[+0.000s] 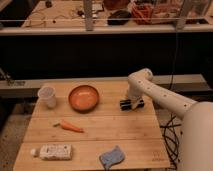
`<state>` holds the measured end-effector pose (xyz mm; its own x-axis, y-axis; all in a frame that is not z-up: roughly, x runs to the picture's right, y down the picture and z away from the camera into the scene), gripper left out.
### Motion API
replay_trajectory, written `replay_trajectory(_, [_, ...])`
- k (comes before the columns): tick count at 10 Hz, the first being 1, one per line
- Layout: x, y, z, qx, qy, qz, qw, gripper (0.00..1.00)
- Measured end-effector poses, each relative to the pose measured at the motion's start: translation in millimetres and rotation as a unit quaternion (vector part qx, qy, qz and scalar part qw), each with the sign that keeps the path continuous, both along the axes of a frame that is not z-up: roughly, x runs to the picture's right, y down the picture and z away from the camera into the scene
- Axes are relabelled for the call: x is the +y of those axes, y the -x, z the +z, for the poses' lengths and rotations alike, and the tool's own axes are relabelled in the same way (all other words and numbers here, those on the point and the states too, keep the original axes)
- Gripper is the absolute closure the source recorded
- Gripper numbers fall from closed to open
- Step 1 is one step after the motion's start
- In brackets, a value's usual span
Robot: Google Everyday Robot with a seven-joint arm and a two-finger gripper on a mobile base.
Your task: Place the eraser on the white sponge
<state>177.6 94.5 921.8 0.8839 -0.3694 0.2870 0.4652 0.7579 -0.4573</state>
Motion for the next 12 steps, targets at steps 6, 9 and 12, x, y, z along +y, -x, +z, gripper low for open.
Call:
replay_trajectory(6, [5, 20, -15.6, -0.007, -0.005, -0.024, 0.9997, 0.97])
replay_trajectory(9, [11, 31, -26.7, -0.011, -0.009, -0.037, 0.9992, 0.97])
replay_trajectory(12, [15, 40, -34.7, -0.016, -0.013, -0.047, 0.9987, 0.97])
